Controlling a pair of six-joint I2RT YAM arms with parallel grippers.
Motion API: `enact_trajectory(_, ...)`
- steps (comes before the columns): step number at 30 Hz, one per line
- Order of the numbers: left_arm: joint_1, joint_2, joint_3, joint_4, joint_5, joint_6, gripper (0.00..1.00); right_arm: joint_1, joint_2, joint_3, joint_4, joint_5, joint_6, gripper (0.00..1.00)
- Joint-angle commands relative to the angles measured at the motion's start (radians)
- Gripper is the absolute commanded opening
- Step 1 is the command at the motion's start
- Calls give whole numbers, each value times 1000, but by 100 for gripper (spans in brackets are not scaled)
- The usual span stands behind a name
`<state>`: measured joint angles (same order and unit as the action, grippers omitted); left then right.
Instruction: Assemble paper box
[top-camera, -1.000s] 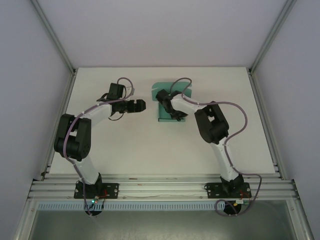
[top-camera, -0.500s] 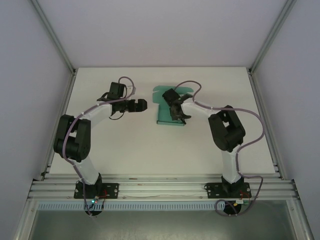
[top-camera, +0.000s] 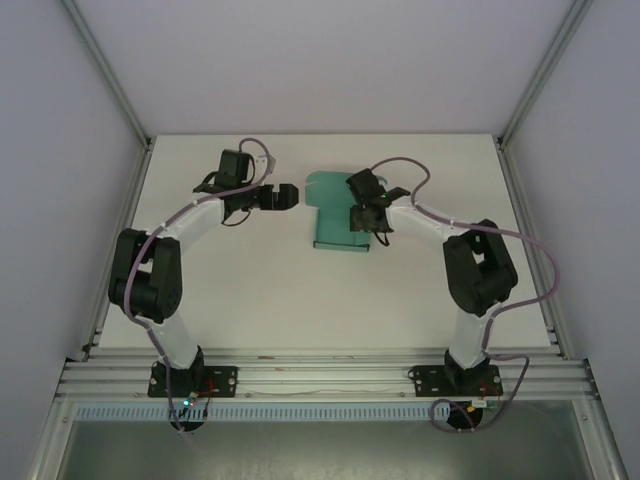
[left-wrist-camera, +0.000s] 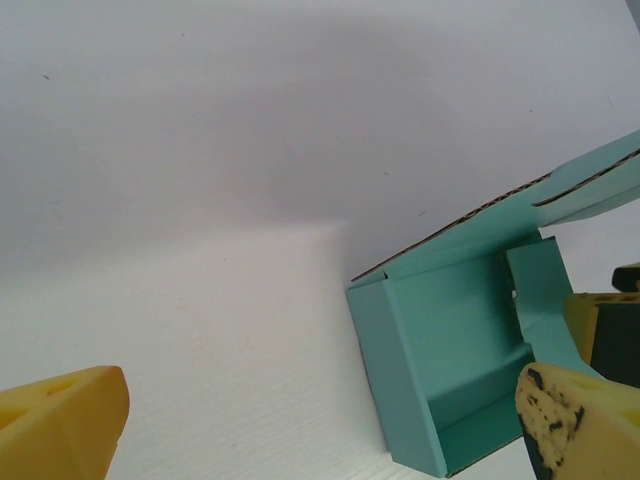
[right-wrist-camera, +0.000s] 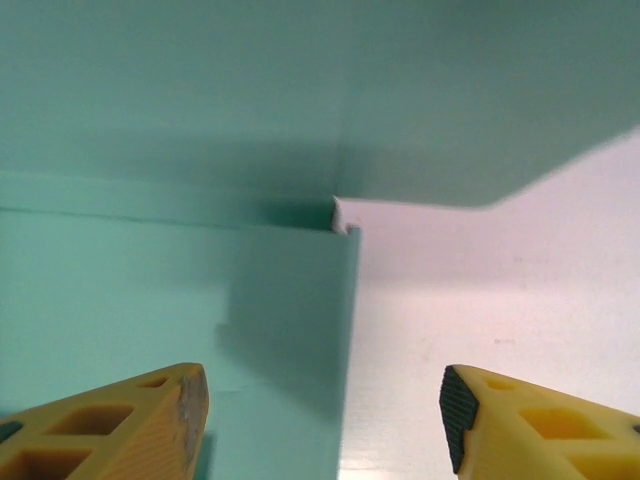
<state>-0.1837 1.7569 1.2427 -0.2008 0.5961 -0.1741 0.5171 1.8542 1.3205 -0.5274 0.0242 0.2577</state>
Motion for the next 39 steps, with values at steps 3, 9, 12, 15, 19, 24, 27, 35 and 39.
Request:
enact_trajectory(3,-8,38,11,-24,19,15,99,-27,7,-48,45,-102,37,50)
enact_trajectory(9,-8,30,-3,-22,7,14,98,-57,82,-47,73,-144,40,33)
enact_trajectory(12,-8,27,-11,-22,2,13,98,-59,111,-36,55,-144,43,18)
enact_trajectory(15,-8,21,-23,-16,-6,7,98,-60,100,-61,78,-132,46,2)
enact_trajectory(19,-3,3,-54,26,-25,-24,97,-59,34,-101,161,-152,4,0)
enact_trajectory(24,33,-7,-86,109,0,-102,100,-59,-123,-161,353,-244,-86,0)
enact_trajectory(27,56,2,-105,192,91,-155,100,-59,-211,-197,481,-376,-129,0)
enact_trajectory(35,9,59,-46,380,364,-179,100,-34,-280,-227,657,-609,-131,0)
enact_trajectory(39,-29,82,-1,404,439,-160,99,-11,-255,-204,642,-603,-154,0)
